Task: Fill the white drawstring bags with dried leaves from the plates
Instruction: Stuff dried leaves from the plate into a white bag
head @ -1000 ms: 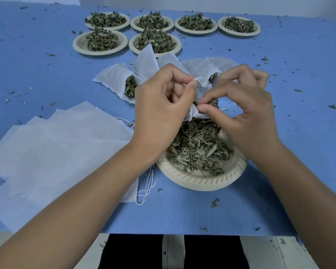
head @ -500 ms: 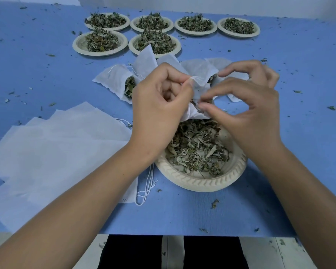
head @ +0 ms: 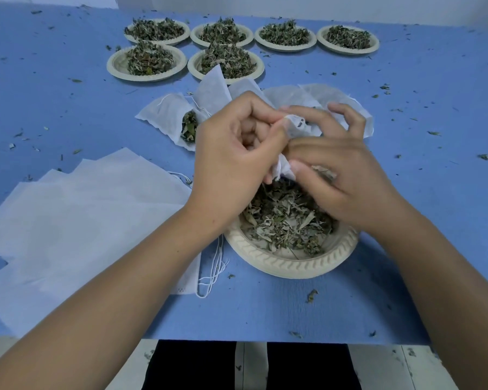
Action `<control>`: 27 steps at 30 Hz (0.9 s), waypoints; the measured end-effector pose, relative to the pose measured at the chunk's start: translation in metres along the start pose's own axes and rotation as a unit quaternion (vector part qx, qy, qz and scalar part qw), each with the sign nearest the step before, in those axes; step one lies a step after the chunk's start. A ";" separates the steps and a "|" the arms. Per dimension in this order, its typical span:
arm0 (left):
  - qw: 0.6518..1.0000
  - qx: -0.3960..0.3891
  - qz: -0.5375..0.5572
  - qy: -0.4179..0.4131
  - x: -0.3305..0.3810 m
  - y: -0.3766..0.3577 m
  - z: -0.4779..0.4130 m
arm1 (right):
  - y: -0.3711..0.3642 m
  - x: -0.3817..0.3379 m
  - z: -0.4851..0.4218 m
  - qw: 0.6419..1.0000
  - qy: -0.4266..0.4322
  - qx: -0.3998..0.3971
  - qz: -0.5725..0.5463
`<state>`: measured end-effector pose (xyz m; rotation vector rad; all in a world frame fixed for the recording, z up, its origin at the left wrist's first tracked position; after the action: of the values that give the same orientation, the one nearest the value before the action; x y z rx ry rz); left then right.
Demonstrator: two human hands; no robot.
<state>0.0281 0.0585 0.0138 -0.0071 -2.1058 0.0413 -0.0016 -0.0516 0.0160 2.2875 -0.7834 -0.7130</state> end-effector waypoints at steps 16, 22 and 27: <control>0.997 0.074 -0.005 0.021 -0.004 0.017 -0.007 | -0.021 0.024 0.018 0.931 -0.199 -0.231 -0.203; 0.997 0.069 0.010 0.031 -0.005 0.016 -0.006 | -0.040 0.010 0.019 0.947 -0.129 -0.261 -0.135; 0.997 0.075 0.000 0.030 -0.005 0.017 -0.006 | -0.028 0.019 0.016 0.948 -0.154 -0.219 -0.174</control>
<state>0.0356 0.0759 0.0119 0.0811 -2.0370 0.1975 0.0105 -0.0523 -0.0192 1.9407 -0.3020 -1.2876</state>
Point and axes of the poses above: each hand's wrist, its own z-axis away from the middle knuckle, its own y-axis out of the back of the hand, x = y × z, the point moved 9 cm from there along -z, towards the middle knuckle, and after that the axes turned 7 degrees about x, right-handed, at the moved point
